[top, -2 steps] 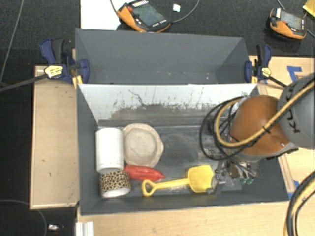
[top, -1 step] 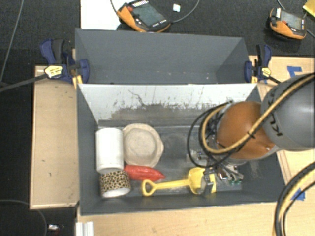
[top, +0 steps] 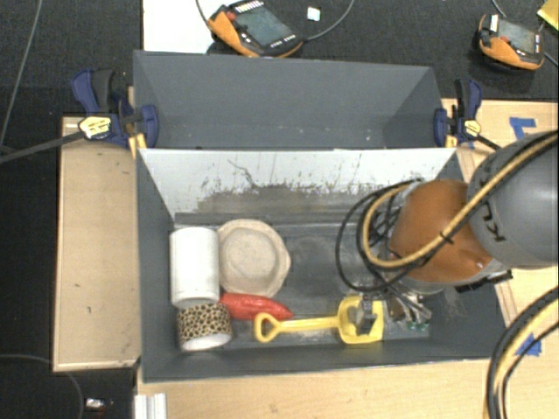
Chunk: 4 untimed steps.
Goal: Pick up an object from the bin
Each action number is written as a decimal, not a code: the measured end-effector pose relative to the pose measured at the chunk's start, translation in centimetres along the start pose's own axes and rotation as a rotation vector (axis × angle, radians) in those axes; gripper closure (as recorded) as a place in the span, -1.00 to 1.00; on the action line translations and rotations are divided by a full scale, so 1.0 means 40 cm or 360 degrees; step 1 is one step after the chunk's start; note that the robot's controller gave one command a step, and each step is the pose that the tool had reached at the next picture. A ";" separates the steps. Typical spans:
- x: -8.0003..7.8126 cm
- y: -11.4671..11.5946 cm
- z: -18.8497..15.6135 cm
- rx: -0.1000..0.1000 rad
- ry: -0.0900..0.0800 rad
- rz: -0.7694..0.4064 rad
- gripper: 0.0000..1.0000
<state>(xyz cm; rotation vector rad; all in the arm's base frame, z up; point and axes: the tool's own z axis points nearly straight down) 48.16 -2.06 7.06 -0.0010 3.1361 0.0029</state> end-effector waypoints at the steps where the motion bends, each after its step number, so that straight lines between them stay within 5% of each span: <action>1: 0.000 0.000 -0.001 0.0000 0.0001 0.0001 1.00; 4: 0.000 0.001 -0.240 0.0000 0.0002 0.0009 1.00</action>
Offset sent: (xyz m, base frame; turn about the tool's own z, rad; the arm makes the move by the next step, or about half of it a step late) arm 0.0001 0.0002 0.0861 0.0005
